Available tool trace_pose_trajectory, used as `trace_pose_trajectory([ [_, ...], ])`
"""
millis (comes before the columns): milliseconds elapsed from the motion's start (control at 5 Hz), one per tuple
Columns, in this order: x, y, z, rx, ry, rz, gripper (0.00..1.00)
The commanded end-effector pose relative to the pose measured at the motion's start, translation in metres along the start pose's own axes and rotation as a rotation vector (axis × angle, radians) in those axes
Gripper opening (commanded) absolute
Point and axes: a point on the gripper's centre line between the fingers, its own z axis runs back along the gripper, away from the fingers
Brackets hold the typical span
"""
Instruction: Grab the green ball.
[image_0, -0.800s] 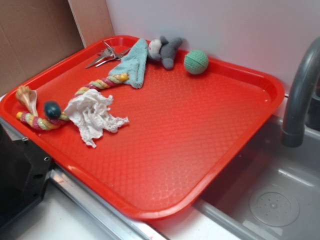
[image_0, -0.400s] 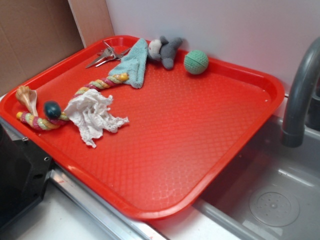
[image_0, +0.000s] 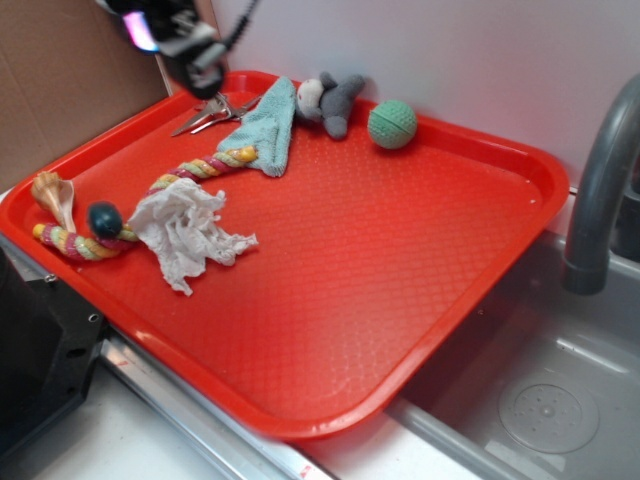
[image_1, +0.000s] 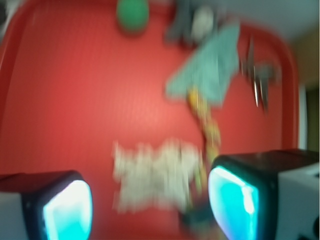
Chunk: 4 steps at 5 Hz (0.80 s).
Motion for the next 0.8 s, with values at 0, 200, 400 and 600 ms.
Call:
trace_pose_trajectory([
  [0, 0.059, 0.014, 0.006, 0.001, -0.092, 0.067, 1.00],
  [200, 0.059, 0.014, 0.006, 0.001, -0.092, 0.067, 1.00],
  [400, 0.076, 0.021, -0.043, -0.059, -0.084, 0.104, 1.00],
  [600, 0.086, 0.023, -0.063, -0.129, -0.123, 0.096, 1.00],
])
